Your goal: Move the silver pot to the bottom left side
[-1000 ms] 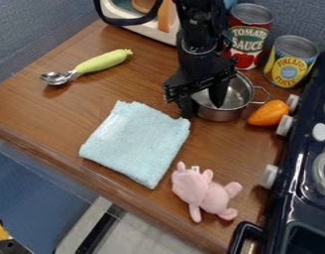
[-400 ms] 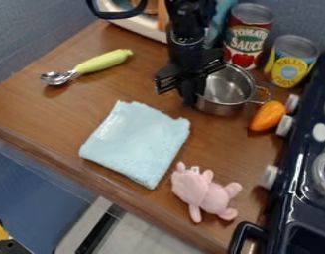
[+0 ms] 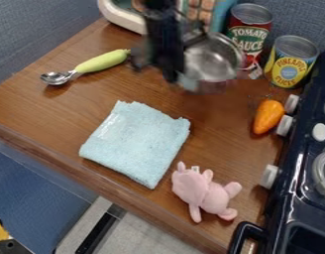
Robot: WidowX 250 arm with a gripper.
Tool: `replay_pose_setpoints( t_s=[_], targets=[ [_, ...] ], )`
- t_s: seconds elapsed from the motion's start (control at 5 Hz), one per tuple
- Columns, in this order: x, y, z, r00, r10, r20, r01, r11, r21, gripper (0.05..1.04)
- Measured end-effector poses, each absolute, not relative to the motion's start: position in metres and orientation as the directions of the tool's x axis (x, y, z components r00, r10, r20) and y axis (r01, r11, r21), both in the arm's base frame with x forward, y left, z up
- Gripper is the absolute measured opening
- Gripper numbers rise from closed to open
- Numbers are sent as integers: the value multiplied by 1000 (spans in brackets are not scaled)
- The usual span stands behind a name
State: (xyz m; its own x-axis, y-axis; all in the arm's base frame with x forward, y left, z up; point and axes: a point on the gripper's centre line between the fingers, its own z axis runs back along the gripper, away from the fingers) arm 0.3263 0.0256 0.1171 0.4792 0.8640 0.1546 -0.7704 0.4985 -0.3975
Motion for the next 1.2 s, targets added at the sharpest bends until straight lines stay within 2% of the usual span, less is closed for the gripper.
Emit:
replay_pose_setpoints(
  t_s=[0.2,0.4,0.8,1.0,1.2],
  targets=[
    [301,39,129,485,860,158,-772,506,-384,74],
    [266,69,129,431,887,166,-821,461,-337,74],
    [212,112,104,352,921,168,-896,383,-223,74],
    [200,135,87,312,935,170,-924,340,-172,73],
    [199,151,67,300,940,164,-932,325,-157,73]
  ],
)
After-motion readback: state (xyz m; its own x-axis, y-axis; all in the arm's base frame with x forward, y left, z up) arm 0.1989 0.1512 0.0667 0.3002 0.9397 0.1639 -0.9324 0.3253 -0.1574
